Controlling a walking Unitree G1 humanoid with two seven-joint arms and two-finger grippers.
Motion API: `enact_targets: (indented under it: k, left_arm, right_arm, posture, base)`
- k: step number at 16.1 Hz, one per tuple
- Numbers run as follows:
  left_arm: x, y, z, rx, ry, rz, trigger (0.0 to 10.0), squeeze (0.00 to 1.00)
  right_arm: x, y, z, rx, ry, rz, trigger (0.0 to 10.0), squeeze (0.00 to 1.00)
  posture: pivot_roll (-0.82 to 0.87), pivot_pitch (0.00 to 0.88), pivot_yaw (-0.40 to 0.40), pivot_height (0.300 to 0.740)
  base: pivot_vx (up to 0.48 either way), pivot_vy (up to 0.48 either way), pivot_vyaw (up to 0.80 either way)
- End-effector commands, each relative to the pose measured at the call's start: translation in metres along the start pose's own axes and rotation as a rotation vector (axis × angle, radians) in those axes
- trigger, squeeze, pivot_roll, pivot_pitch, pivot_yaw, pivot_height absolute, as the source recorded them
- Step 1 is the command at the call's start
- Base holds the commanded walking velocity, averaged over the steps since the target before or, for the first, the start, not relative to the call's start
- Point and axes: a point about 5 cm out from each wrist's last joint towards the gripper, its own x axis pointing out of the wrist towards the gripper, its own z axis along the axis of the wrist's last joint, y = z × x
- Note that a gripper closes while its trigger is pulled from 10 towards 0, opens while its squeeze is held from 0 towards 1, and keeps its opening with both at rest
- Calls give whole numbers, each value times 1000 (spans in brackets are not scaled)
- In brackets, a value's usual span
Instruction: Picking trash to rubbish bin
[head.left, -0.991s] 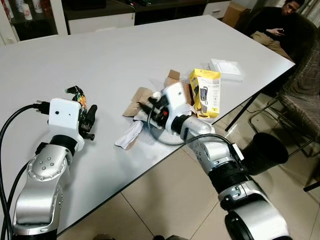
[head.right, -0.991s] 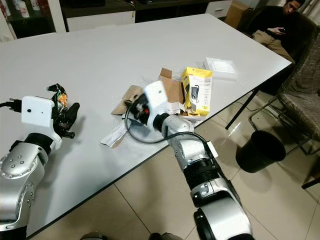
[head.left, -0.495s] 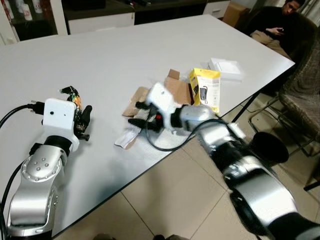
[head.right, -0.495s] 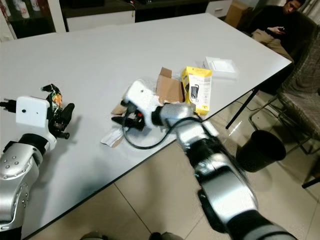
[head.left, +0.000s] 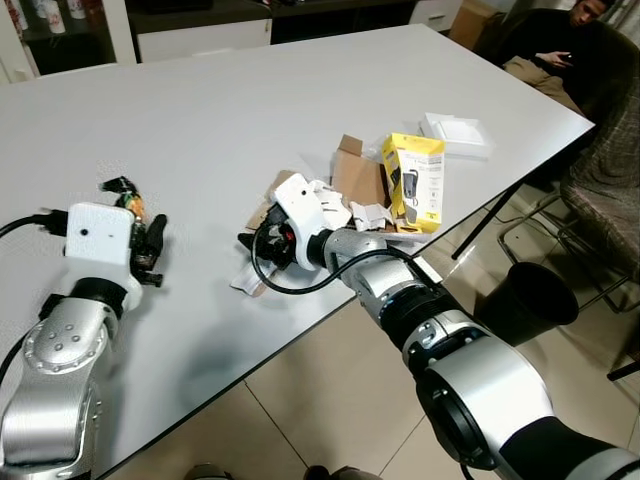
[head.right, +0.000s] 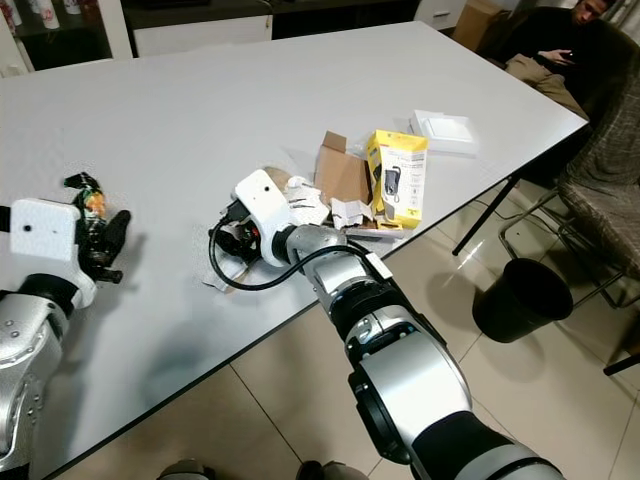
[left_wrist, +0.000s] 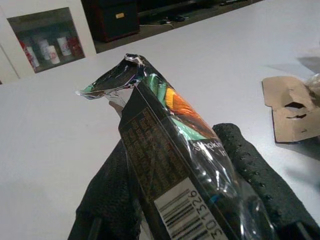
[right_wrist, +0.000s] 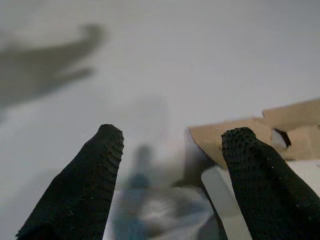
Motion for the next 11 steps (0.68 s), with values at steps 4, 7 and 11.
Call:
enact_targets:
  k: [4, 7, 11]
  left_arm:
    - [-1, -5, 0, 14, 11, -31, 10000, 0]
    - [0, -7, 1, 16, 11, -44, 10000, 0]
    - [3, -4, 3, 17, 4, -49, 10000, 0]
  right_arm:
    - [-5, 3, -32, -108, 229, 71, 10000, 0]
    - [-15, -10, -37, -170, 279, 78, 10000, 0]
    - [-27, -36, -14, -176, 222, 56, 10000, 0]
  posture:
    - [181, 136, -179, 740]
    - [173, 137, -171, 740]
    - [166, 136, -159, 740]
  base:
    - [0, 0, 0]
    - [0, 0, 0]
    - [0, 0, 0]
